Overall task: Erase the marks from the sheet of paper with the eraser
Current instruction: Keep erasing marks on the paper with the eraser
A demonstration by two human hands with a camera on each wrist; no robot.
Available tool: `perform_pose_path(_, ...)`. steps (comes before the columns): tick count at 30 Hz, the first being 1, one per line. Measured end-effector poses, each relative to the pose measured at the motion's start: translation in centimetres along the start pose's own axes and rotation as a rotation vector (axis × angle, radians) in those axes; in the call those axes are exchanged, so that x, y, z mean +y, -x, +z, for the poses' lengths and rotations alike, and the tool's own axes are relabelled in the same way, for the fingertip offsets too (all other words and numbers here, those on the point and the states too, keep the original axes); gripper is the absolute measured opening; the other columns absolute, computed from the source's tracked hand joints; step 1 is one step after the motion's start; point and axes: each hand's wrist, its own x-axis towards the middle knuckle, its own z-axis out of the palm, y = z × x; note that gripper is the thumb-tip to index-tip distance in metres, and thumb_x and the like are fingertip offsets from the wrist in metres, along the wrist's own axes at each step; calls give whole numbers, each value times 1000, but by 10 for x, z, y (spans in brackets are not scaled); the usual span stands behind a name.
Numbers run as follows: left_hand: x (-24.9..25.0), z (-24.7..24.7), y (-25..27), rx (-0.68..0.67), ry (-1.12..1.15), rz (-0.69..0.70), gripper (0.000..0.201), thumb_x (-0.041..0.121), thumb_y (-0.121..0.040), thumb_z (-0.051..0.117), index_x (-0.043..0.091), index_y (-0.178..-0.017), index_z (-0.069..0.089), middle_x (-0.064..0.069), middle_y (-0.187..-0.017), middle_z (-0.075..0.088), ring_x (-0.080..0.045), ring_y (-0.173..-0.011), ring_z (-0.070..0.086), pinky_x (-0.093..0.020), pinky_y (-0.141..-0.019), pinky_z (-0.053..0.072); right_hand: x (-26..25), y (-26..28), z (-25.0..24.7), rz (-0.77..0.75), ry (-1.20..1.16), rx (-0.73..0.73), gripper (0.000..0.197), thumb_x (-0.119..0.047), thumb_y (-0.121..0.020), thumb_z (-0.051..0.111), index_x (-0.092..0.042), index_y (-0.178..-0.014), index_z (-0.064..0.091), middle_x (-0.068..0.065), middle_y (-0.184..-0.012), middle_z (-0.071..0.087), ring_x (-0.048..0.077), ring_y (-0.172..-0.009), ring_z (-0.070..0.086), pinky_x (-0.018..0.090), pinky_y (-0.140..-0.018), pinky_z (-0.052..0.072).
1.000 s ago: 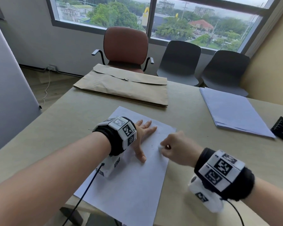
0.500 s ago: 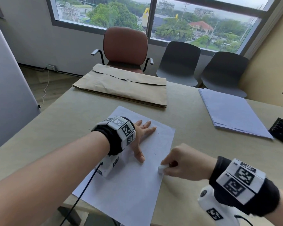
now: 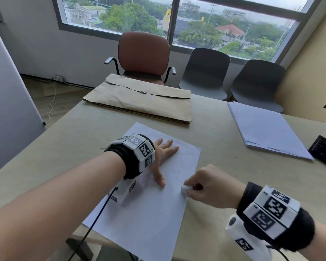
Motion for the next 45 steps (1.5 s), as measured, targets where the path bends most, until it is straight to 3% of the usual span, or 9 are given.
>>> perform_pose_path(2,0,0,1,3,4,3,125,51,-69,75,31,-146,-22,7,-154,-27,-21,-143,-22,-58,-115,-1,-4,6,-3,-38,-45,-153,41,-29,-86,55,-21,-48,44,0,-48,38,15,-53,32,18,-52,29)
perform_pose_path(4,1,0,1,2,-1,5,125,51,-70,75,31,-146,-22,8,-154,-26,-21,-143,-22,-58,-115,0,-2,10,-6,-18,-70,-190,26,-34,-86,58,-26,-61,60,-4,-54,48,12,-56,40,19,-58,35)
perform_pose_path(8,0,-2,3,-2,6,5,124,52,-69,75,33,-146,-21,8,-154,-26,-21,-143,-22,-58,-115,0,21,2,-12,122,-242,220,25,-37,-83,63,-17,-95,74,-9,-76,59,-4,-59,51,13,-62,37)
perform_pose_path(13,12,-10,5,-34,-135,-9,121,51,-69,75,37,-146,-17,4,-153,-29,-28,-141,-25,-62,-113,1,39,-2,-10,279,-367,226,25,-26,-85,64,-2,-87,70,3,-72,61,4,-44,54,7,-42,34)
perform_pose_path(21,30,-6,8,-7,-39,-5,120,52,-70,75,28,-149,-13,5,-157,-20,-20,-145,-15,-49,-116,5,24,-23,-10,309,-108,161,27,-35,-89,54,-16,-74,67,-2,-59,56,15,-49,52,26,-54,45)
perform_pose_path(26,32,5,2,4,-86,-8,131,56,-66,76,24,-147,-22,0,-155,-27,-27,-143,-22,-56,-114,1,-5,-23,1,135,87,47,46,-25,-88,52,-19,-47,32,-1,-48,34,14,-47,32,24,-48,26)
perform_pose_path(33,28,5,4,1,-79,25,130,57,-67,74,23,-145,-25,1,-154,-29,-26,-142,-24,-55,-114,-2,11,-35,-11,198,7,138,46,-25,-87,54,-22,-45,34,-4,-49,34,13,-49,33,27,-57,33)
perform_pose_path(38,26,7,1,-8,-66,17,132,58,-66,74,26,-144,-26,2,-153,-31,-26,-142,-25,-57,-115,-2,-7,-23,2,103,0,-1,45,-22,-85,55,-16,-46,32,3,-46,31,18,-46,28,29,-54,30)
perform_pose_path(45,27,6,3,-5,-73,20,131,58,-66,74,24,-145,-26,1,-153,-30,-26,-142,-24,-56,-113,-3,2,-27,-4,174,15,91,31,-25,-86,54,-12,-58,53,-1,-48,37,19,-54,37,29,-59,35)
